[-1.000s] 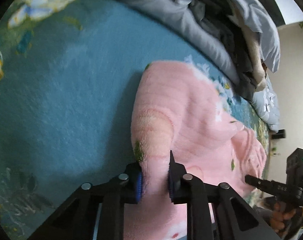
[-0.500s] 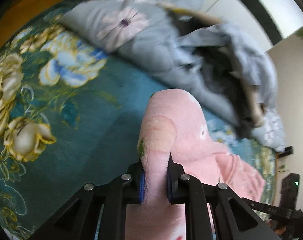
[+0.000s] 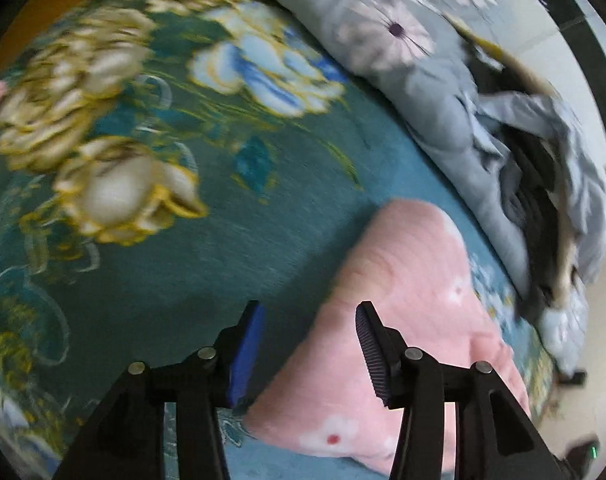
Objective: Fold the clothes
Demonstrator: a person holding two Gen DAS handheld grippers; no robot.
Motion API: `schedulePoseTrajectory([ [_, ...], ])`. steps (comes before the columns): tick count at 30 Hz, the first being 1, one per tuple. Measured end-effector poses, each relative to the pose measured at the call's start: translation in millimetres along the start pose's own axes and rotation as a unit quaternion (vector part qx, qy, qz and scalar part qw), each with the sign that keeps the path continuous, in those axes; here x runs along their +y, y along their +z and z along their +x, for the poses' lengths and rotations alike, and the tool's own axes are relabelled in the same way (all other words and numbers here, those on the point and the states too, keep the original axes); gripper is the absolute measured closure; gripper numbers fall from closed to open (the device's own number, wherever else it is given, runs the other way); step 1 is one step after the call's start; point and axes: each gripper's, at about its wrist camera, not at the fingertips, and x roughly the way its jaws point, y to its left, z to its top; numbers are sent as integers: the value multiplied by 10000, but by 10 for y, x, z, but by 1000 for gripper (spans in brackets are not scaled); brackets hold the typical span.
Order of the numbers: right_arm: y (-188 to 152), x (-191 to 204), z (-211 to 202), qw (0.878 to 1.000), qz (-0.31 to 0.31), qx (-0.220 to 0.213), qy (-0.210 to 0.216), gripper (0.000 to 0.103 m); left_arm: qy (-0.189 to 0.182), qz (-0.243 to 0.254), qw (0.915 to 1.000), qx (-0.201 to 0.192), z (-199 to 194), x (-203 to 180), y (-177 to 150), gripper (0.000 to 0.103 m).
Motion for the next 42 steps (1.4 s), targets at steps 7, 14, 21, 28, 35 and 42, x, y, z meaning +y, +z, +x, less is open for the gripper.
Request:
schedulePoseTrajectory([
  [7, -97, -1768, -950, 9695, 2003, -1357, -386, 64, -98, 2447, 9694, 138, 131, -1273, -770, 51],
  [14, -388, -2249, -469, 9630, 2346, -1204, 562, 42, -96, 4115, 9055, 1030, 775, -2288, -1799, 51],
  [21, -255, -2247, -244, 9641, 2255, -1250, 636, 42, -38, 4131, 9024, 1230, 819, -2270, -1947, 51],
  [28, -4, -2068, -349, 9720, 2008, -1213, -98, 80, -601, 3314, 9351, 1104, 517, -1917, -1474, 51],
  [35, 309, -616, -956, 9838, 158, -1535, -909, 84, -922, 2502, 9628, 437, 156, -1380, -790, 51],
  [42, 111, 1683, -859, 9534, -2232, -1848, -837, 84, -1204, 1375, 9831, -95, -109, -522, -148, 51],
])
